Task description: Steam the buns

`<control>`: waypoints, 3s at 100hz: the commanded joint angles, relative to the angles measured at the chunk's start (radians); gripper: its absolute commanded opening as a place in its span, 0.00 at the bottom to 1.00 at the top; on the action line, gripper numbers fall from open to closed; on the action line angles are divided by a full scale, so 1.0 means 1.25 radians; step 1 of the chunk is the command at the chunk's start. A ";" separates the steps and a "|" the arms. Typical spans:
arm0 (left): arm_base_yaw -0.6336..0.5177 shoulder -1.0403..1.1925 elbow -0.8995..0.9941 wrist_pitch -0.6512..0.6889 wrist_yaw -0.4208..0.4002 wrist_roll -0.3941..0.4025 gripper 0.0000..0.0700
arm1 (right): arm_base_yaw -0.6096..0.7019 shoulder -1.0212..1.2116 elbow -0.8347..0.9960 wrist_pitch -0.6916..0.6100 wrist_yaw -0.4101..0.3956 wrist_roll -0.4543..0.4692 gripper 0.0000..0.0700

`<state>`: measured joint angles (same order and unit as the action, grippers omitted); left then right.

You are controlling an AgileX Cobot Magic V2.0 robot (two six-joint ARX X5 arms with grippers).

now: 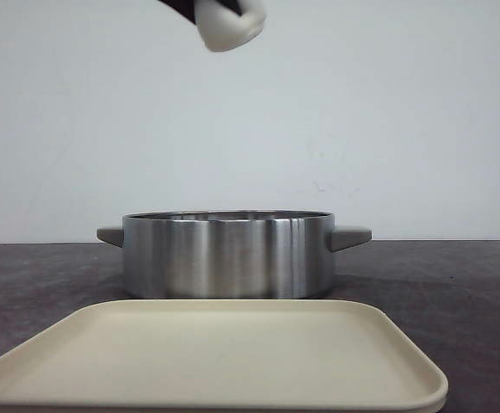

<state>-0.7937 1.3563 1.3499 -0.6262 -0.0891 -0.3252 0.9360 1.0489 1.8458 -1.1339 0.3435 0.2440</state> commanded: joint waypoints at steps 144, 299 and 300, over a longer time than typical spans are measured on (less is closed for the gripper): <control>0.090 -0.060 0.128 -0.049 -0.095 0.085 0.00 | 0.009 0.015 -0.146 0.064 0.082 -0.020 0.02; 0.074 -0.656 -0.265 -0.073 -0.147 0.020 0.00 | -0.011 -0.090 -0.684 0.664 0.057 -0.013 0.02; 0.074 -0.656 -0.265 -0.073 -0.147 0.020 0.00 | -0.014 -0.095 -0.685 0.658 0.057 -0.013 0.02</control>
<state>-0.6926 0.5316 1.0092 -0.7261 -0.2672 -0.2996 0.9264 0.9657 0.9756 -0.2993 0.4141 0.2314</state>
